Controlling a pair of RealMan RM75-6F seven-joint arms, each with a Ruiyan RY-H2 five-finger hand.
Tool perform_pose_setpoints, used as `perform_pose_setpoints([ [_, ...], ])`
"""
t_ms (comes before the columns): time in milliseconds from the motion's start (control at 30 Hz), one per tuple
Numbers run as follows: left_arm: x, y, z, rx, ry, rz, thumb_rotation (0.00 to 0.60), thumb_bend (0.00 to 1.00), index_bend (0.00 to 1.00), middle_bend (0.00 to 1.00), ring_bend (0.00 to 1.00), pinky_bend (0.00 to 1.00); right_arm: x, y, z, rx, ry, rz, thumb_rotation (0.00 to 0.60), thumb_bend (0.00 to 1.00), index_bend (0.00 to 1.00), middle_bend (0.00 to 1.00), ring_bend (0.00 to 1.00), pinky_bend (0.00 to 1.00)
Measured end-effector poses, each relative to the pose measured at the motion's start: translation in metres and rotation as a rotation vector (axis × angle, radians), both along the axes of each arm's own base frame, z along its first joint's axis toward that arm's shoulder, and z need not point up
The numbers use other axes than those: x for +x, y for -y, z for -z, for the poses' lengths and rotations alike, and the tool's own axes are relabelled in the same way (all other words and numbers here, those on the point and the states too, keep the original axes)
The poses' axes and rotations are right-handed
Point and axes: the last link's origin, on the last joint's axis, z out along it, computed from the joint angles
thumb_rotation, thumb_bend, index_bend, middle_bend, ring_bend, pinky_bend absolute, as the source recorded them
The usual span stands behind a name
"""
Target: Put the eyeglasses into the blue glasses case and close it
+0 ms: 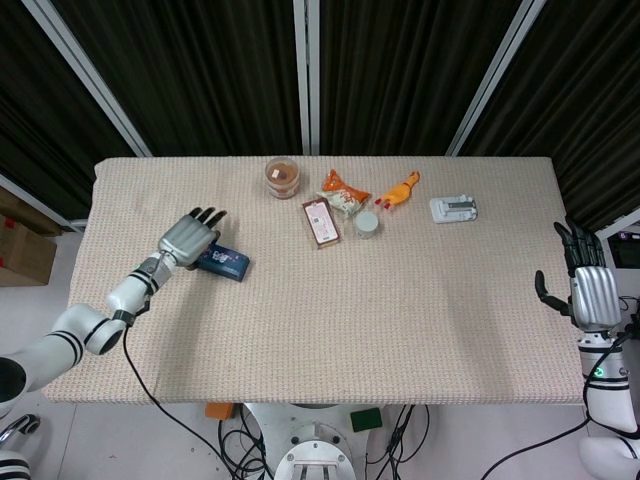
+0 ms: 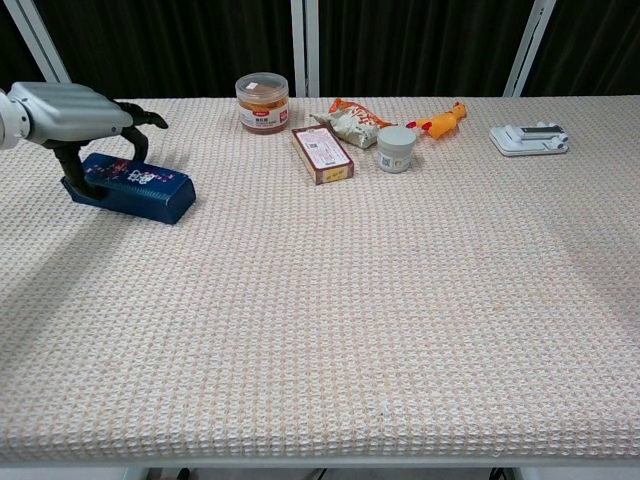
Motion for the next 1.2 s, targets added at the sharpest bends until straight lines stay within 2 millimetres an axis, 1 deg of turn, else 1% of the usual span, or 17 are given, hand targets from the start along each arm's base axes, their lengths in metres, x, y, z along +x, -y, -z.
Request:
perform_pose_setpoints([
  [33, 0.000, 0.000, -0.001, -0.002, -0.008, 0.002, 0.600, 0.16, 0.26, 0.00, 0.00, 0.13, 0.000, 0.000, 0.000, 0.000, 0.000, 0.000, 0.600, 0.53, 0.00, 0.00, 0.00, 0.00],
  [100, 0.000, 0.001, -0.002, -0.007, -0.016, 0.002, 0.600, 0.16, 0.14, 0.00, 0.00, 0.13, 0.000, 0.000, -0.001, -0.002, 0.000, -0.001, 0.600, 0.53, 0.00, 0.00, 0.00, 0.00],
  [133, 0.000, 0.001, -0.002, -0.009, -0.019, 0.001, 0.600, 0.16, 0.09, 0.00, 0.00, 0.13, 0.000, -0.001, -0.001, -0.003, 0.000, -0.001, 0.600, 0.53, 0.00, 0.00, 0.00, 0.00],
  [200, 0.001, 0.002, -0.004, -0.010, -0.024, 0.003, 0.600, 0.16, 0.05, 0.00, 0.00, 0.13, 0.000, -0.001, -0.002, -0.004, 0.000, -0.001, 0.600, 0.53, 0.00, 0.00, 0.00, 0.00],
  [333, 0.001, 0.005, -0.007, -0.008, -0.034, 0.007, 0.600, 0.16, 0.02, 0.00, 0.00, 0.13, 0.001, -0.001, -0.002, -0.008, -0.002, -0.002, 0.600, 0.53, 0.00, 0.00, 0.00, 0.00],
  [500, 0.002, 0.012, -0.014, 0.007, -0.028, 0.016, 0.600, 0.15, 0.01, 0.00, 0.00, 0.13, 0.002, -0.002, -0.004, -0.015, -0.001, -0.006, 0.600, 0.53, 0.00, 0.00, 0.00, 0.00],
  [600, 0.003, 0.018, -0.025, 0.036, 0.008, 0.015, 0.599, 0.12, 0.01, 0.00, 0.00, 0.13, 0.002, -0.003, -0.006, -0.021, 0.001, -0.009, 0.600, 0.53, 0.00, 0.00, 0.00, 0.00],
  [633, 0.003, 0.022, -0.031, 0.054, 0.036, 0.007, 0.589, 0.12, 0.01, 0.00, 0.00, 0.13, 0.002, -0.003, -0.007, -0.023, 0.002, -0.010, 0.600, 0.53, 0.00, 0.00, 0.00, 0.00],
  [667, 0.002, 0.026, -0.035, 0.069, 0.062, -0.003, 0.539, 0.12, 0.01, 0.00, 0.00, 0.13, 0.002, -0.004, -0.007, -0.024, 0.001, -0.011, 0.600, 0.53, 0.00, 0.00, 0.00, 0.00],
  [733, 0.000, 0.038, -0.046, 0.111, 0.134, -0.029, 0.414, 0.12, 0.01, 0.00, 0.00, 0.13, 0.002, -0.006, -0.008, -0.024, -0.008, -0.012, 0.600, 0.52, 0.00, 0.00, 0.00, 0.00],
  [800, -0.006, 0.051, -0.057, 0.162, 0.193, -0.050, 0.261, 0.12, 0.01, 0.00, 0.00, 0.13, 0.001, -0.009, -0.008, -0.023, -0.033, -0.010, 0.600, 0.52, 0.00, 0.00, 0.00, 0.00],
  [900, -0.023, 0.078, -0.077, 0.271, 0.283, -0.088, 0.107, 0.12, 0.01, 0.00, 0.00, 0.13, -0.003, -0.015, -0.007, -0.023, -0.107, 0.002, 0.600, 0.50, 0.00, 0.00, 0.00, 0.00],
  [1000, -0.049, 0.116, -0.094, 0.397, 0.357, -0.140, 0.026, 0.12, 0.01, 0.00, 0.00, 0.13, -0.009, -0.025, -0.006, -0.014, -0.214, 0.033, 0.600, 0.51, 0.00, 0.00, 0.00, 0.00],
  [1033, -0.061, 0.134, -0.100, 0.447, 0.379, -0.166, 0.009, 0.12, 0.01, 0.00, 0.00, 0.14, -0.011, -0.029, -0.006, -0.009, -0.248, 0.045, 0.600, 0.52, 0.00, 0.00, 0.00, 0.00],
  [1100, -0.079, 0.164, -0.106, 0.514, 0.411, -0.207, 0.001, 0.12, 0.01, 0.00, 0.00, 0.14, -0.016, -0.040, -0.004, 0.008, -0.324, 0.076, 0.600, 0.53, 0.00, 0.00, 0.00, 0.00],
  [1133, -0.088, 0.183, -0.108, 0.550, 0.436, -0.233, 0.000, 0.12, 0.01, 0.00, 0.00, 0.14, -0.018, -0.045, -0.003, 0.018, -0.352, 0.090, 0.600, 0.53, 0.00, 0.00, 0.00, 0.00],
  [1200, -0.100, 0.209, -0.108, 0.586, 0.477, -0.268, 0.000, 0.12, 0.01, 0.00, 0.00, 0.13, -0.021, -0.058, -0.001, 0.045, -0.403, 0.124, 0.600, 0.53, 0.00, 0.00, 0.00, 0.00],
])
